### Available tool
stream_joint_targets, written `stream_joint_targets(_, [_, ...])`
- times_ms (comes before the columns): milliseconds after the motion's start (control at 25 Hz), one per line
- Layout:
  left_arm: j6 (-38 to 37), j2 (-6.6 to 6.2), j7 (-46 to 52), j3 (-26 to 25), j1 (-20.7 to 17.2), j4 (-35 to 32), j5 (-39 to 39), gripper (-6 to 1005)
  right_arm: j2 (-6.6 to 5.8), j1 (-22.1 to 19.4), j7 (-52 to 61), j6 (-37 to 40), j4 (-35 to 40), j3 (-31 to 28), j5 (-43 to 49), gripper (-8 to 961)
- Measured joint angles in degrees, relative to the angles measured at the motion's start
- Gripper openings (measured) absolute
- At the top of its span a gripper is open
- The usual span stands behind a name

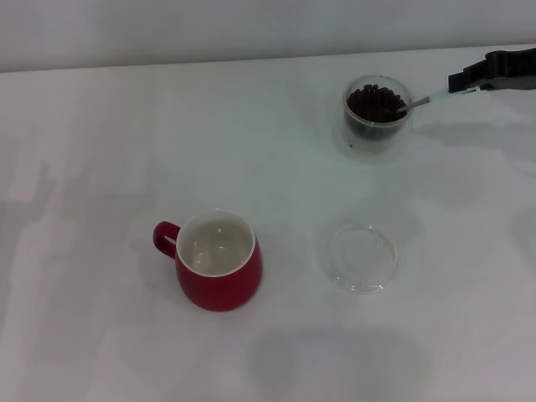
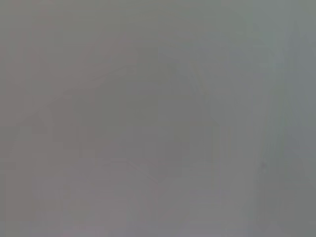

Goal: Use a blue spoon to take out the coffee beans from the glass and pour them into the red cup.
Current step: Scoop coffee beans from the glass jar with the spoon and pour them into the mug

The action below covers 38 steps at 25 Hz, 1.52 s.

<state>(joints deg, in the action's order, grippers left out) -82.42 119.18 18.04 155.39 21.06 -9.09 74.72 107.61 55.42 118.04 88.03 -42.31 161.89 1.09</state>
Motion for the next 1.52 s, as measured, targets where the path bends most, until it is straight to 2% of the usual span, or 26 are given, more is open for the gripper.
stream_joint_targets(200, [-0.02,0.07,-0.02,0.00,0.15,0.31,-0.01,891,-0.97,0.18,2.11,0.03,1.90,0.00,0.68,158])
stream_joint_targets(1520, [-0.21,0.00,-0.02,0.00,2.40,2.55,-0.02,892,-3.28,0.05,14.30,-2.74,8.54,-0.17,2.06,160])
